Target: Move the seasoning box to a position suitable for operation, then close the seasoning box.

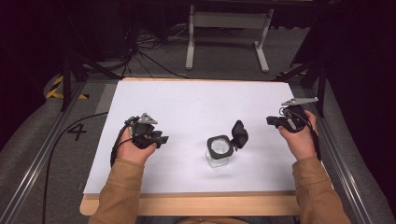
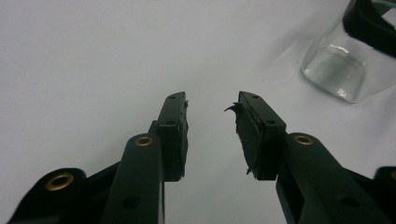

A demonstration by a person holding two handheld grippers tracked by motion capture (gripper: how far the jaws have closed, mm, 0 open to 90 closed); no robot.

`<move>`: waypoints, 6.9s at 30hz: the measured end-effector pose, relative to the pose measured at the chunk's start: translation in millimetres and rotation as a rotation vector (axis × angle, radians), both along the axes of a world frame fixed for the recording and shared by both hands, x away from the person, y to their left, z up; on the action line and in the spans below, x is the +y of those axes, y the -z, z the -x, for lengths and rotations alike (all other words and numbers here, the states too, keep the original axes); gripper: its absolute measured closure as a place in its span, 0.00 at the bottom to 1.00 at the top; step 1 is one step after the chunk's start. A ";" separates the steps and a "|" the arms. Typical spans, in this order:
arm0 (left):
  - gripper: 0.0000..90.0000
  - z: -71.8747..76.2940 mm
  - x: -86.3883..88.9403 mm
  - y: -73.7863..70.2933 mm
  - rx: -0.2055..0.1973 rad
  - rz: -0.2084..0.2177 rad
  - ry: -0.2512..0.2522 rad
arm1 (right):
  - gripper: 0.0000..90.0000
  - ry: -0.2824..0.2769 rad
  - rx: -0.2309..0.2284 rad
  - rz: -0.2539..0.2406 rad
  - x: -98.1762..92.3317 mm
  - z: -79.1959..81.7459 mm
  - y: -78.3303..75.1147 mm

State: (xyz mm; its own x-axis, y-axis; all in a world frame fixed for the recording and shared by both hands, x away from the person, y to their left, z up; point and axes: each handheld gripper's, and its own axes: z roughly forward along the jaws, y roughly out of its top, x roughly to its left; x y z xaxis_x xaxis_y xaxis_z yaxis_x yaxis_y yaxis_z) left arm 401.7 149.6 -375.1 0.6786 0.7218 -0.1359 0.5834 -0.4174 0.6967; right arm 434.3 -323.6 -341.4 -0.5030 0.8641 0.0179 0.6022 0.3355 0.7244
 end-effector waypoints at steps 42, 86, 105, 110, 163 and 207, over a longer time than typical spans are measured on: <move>1.00 16.3 -107.5 19.0 -0.023 0.060 0.318 | 1.00 -0.294 -0.080 -0.166 48.1 48.7 -19.8; 0.99 15.7 -111.3 23.0 -0.016 0.057 0.323 | 1.00 -0.486 -0.033 -0.063 115.2 62.9 7.1; 0.97 3.2 -88.2 1.1 -0.059 0.105 0.258 | 1.00 -0.417 -0.055 -0.081 87.0 65.5 5.5; 0.97 -5.4 -77.6 -1.7 -0.071 0.124 0.217 | 1.00 -0.417 -0.050 -0.081 72.2 70.1 2.5; 1.00 -16.4 -80.5 21.4 0.002 0.093 0.244 | 1.00 -0.346 0.065 -0.053 63.1 46.6 56.9; 1.00 -1.9 -136.0 32.1 0.098 -0.061 0.479 | 1.00 -0.214 0.066 -0.061 49.7 50.7 68.2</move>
State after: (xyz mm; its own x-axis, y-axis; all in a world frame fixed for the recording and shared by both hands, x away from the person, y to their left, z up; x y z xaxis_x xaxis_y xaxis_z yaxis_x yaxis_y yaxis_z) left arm 403.6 13.6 -407.2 0.9224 0.3401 -0.1832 0.3775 -0.6930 0.6142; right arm 383.6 -274.0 -409.6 -0.6704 0.7345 0.1055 0.5689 0.4174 0.7086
